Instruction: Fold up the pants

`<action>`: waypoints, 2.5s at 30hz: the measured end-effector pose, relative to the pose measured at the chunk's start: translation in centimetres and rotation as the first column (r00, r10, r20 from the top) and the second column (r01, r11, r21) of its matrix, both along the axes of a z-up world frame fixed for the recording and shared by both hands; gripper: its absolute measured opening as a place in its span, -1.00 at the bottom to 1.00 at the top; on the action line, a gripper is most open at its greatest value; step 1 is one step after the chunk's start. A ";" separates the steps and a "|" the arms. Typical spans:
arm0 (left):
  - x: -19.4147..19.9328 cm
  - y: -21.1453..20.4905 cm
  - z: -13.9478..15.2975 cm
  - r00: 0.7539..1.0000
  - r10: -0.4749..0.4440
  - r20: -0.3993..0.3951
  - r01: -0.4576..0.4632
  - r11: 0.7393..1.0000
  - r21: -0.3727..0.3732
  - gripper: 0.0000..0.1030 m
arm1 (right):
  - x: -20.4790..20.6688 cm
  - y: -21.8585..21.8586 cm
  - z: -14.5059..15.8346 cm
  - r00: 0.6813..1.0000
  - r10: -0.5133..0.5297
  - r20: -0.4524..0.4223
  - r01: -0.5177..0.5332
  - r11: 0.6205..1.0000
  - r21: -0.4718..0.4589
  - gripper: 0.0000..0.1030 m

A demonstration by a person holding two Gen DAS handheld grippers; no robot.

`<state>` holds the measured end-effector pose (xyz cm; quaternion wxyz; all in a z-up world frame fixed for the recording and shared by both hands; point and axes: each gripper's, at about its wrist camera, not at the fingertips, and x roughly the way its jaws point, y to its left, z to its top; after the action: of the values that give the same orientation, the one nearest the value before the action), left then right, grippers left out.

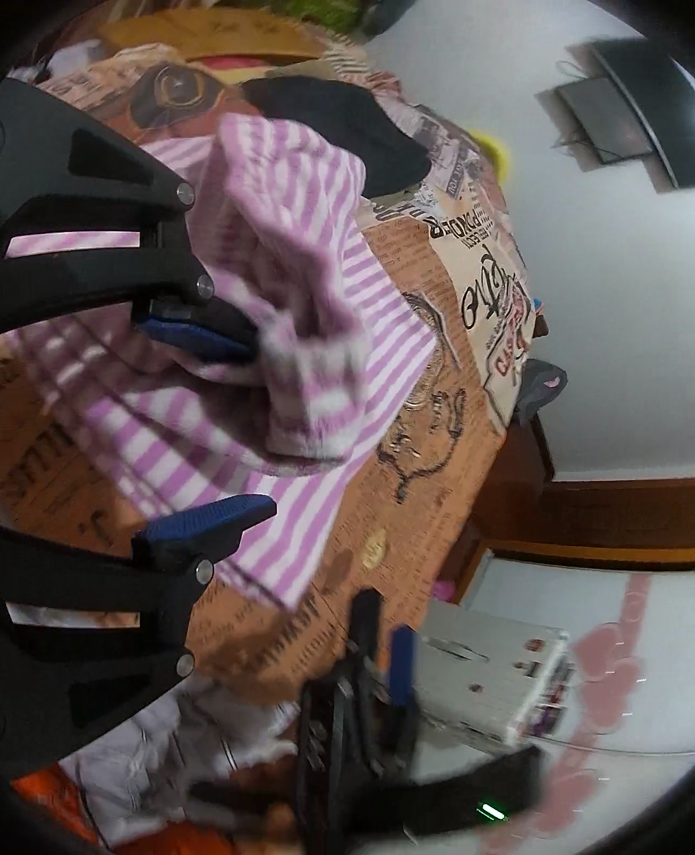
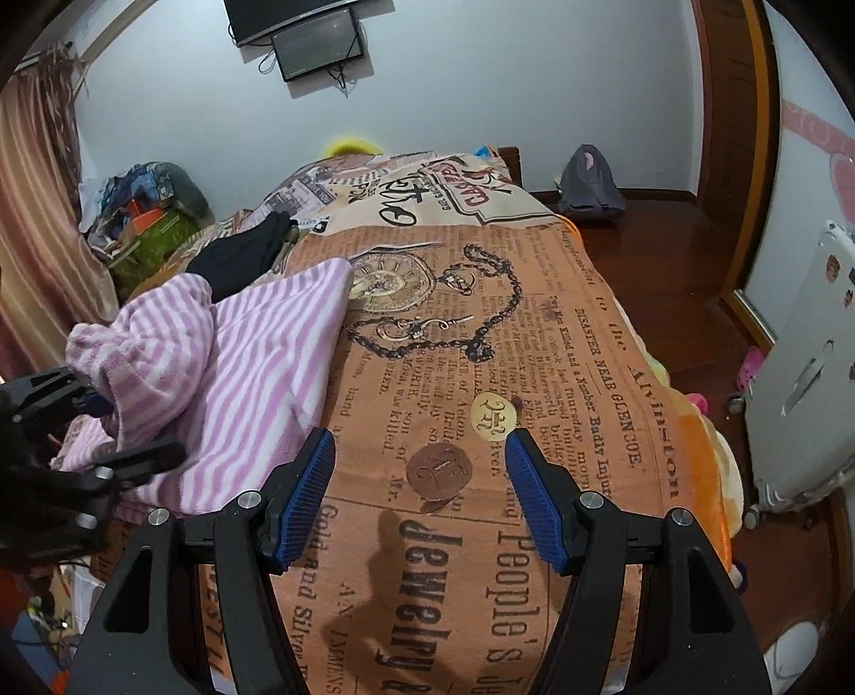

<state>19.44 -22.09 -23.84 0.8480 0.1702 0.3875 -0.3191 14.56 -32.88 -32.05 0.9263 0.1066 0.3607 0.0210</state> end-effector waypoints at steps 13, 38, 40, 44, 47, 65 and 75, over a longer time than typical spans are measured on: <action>4.7 13.9 3.6 0.932 0.361 0.046 -0.360 0.933 -0.016 0.22 | 0.6 1.2 0.1 0.999 0.028 0.020 -0.028 1.000 0.011 0.22; 15.2 1.1 -1.1 0.984 0.133 -0.116 -0.138 0.990 -0.035 0.22 | 0.6 -1.8 0.8 0.999 -0.029 0.038 0.028 0.999 0.026 0.22; 15.4 -0.8 -1.5 0.987 0.104 -0.119 -0.107 0.994 -0.020 0.22 | 0.5 -1.9 0.9 0.999 -0.029 0.040 0.028 0.999 0.030 0.22; 15.2 -2.0 -0.3 0.992 0.080 -0.101 -0.086 0.995 -0.056 0.22 | 0.4 -1.3 1.4 0.999 -0.013 0.045 0.012 0.999 0.036 0.22; 14.9 -0.7 1.7 0.989 0.111 -0.099 -0.122 0.986 -0.110 0.22 | 0.5 -0.4 2.1 0.998 0.019 0.060 -0.022 0.999 0.036 0.22; 7.4 14.9 -1.4 0.946 0.317 -0.073 -0.317 0.948 0.013 0.25 | 4.0 13.6 1.6 0.936 0.343 0.074 -0.343 0.939 -0.017 0.21; 5.0 18.2 -4.7 0.919 0.346 -0.186 -0.361 0.931 -0.053 0.33 | 4.3 10.5 1.6 0.973 0.205 0.109 -0.207 0.978 0.009 -0.73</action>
<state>24.47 -3.91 -28.53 0.8612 0.0320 0.4700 -0.1906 18.87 -22.41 -30.48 0.9361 0.0767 0.3193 0.1261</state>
